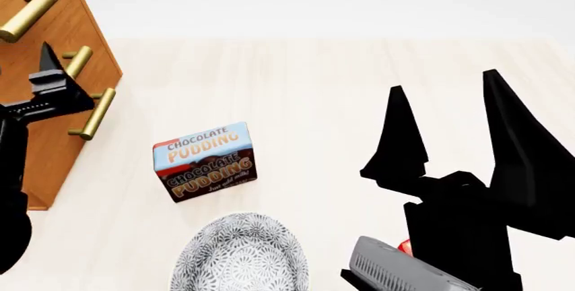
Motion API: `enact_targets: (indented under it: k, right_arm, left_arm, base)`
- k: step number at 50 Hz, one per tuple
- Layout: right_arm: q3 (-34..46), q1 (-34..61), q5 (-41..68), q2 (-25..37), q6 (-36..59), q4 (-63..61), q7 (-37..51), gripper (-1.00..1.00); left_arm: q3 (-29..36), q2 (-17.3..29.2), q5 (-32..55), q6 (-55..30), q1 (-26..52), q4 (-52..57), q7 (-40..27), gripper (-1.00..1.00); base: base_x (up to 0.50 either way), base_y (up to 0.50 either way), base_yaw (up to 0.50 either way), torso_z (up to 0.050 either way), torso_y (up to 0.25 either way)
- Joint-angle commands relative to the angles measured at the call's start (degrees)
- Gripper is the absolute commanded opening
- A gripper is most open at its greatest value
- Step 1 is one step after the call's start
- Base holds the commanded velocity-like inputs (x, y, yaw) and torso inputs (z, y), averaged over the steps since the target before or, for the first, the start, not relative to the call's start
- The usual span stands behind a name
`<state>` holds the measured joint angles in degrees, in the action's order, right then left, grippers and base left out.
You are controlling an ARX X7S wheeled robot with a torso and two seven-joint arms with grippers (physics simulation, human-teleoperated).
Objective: Put the butter at the front in the top drawer of the cabinet and close it.
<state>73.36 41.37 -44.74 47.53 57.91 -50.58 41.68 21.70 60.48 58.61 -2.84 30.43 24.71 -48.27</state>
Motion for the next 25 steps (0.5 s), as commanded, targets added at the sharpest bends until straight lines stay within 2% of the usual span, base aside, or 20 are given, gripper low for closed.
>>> enact_targets:
  k: [1, 10, 19, 25]
  right_arm:
    - [-0.12, -0.05, -0.79, -0.13, 0.14, -0.5, -0.54, 1.0]
    - [-0.45, -0.13, -1.96, -0.07, 0.86, -1.64, -1.03, 1.0]
    - [-0.92, -0.28, -2.88, 0.16, 1.13, -2.76, -1.16, 1.0]
    - [-1.67, -0.63, -2.92, 0.34, 1.12, -3.47, -0.62, 1.0]
  left_arm:
    - [-0.53, 1.93, -0.48, 2.78, -4.75, 7.31, -0.02, 1.0]
    - [-1.76, 5.16, -5.86, 7.38, -11.39, 17.44, -2.21, 1.0]
    - [-3.12, 9.36, -22.51, 11.14, -21.22, 28.75, -7.26, 1.0]
    - [-0.62, 7.33, -34.32, 12.04, -26.07, 31.19, -8.3, 1.0]
  base:
    - [0.0, 0.0, 0.0, 0.0, 0.0]
    - [0.0, 0.0, 0.0, 0.0, 0.0]
    - [0.0, 0.0, 0.0, 0.0, 0.0]
    - [0.0, 0.0, 0.0, 0.0, 0.0]
